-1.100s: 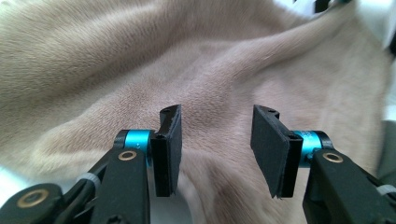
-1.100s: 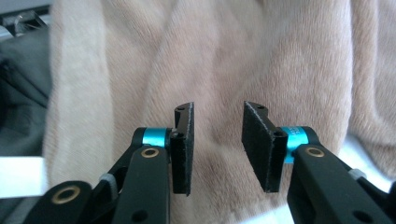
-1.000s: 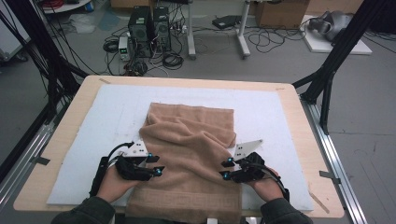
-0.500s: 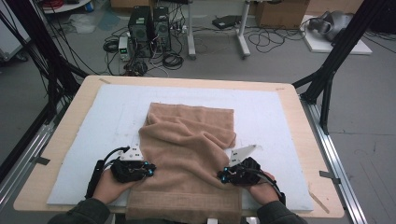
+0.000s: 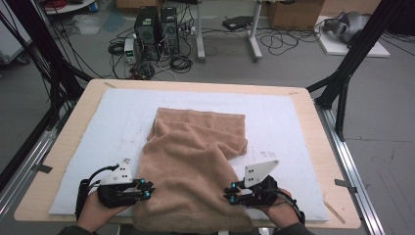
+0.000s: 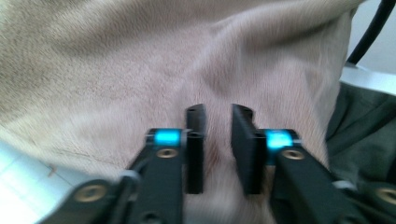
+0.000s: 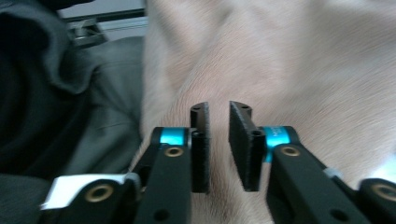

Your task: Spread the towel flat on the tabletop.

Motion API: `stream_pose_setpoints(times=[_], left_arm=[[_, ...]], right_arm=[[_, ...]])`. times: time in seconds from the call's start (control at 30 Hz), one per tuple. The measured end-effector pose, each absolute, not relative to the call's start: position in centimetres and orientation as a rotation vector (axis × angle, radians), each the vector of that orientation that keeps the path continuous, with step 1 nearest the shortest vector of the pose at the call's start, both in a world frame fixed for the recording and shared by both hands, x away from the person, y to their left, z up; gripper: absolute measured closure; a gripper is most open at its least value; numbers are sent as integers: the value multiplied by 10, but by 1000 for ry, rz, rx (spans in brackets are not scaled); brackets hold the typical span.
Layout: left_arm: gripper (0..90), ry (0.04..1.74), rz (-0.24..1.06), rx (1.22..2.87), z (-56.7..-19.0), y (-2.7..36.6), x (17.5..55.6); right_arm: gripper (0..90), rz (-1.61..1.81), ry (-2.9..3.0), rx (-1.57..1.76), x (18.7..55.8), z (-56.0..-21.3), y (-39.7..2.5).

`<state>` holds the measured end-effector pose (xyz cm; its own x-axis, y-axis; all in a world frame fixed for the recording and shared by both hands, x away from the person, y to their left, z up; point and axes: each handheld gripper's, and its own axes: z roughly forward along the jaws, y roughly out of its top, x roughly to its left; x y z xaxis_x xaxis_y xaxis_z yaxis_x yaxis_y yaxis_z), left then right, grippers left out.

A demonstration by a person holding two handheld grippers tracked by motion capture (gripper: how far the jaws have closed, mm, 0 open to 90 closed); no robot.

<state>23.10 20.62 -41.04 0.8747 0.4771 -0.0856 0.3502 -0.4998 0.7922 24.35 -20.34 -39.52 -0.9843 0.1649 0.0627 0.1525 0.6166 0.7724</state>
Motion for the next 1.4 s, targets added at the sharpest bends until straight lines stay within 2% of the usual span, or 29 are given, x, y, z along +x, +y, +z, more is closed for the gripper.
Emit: stream_pose_setpoints(times=[0.13,0.3,0.37,0.43,0.5,0.6,0.73,0.83,1.1,1.17,1.2,1.23,1.3,1.37,1.4], left_arm=[[624,638,208,2104,-409,203,247],[587,703,239,2140,-422,195,273],[583,719,226,2178,-431,192,281],[583,715,226,2239,-438,188,283],[595,702,254,2224,-441,187,281],[598,723,242,2186,-444,190,280],[743,725,268,2185,-444,191,280],[836,724,262,2188,-443,191,280],[859,686,270,2204,-439,193,269],[856,684,264,2193,-438,195,268],[847,684,265,2179,-437,197,268],[799,688,274,2170,-437,197,268],[647,713,262,2169,-437,198,270],[557,734,223,2182,-439,197,274],[541,737,205,2195,-441,196,276]], right_arm=[[704,1296,2757,369,262,-394,-206],[610,1208,2746,475,288,-409,-202],[607,1159,2753,505,296,-418,-198],[620,1134,2765,519,301,-426,-195],[645,1101,2796,507,305,-435,-190],[763,1146,2816,477,307,-440,-190],[865,1160,2840,462,308,-438,-191],[892,1175,2840,465,306,-437,-194],[890,1219,2803,429,291,-422,-203],[825,1212,2803,449,290,-422,-205],[767,1214,2809,469,292,-423,-205],[690,1213,2791,501,294,-425,-206],[652,1211,2784,529,297,-428,-204],[612,1184,2782,549,300,-432,-201],[608,1167,2780,548,302,-434,-199]])
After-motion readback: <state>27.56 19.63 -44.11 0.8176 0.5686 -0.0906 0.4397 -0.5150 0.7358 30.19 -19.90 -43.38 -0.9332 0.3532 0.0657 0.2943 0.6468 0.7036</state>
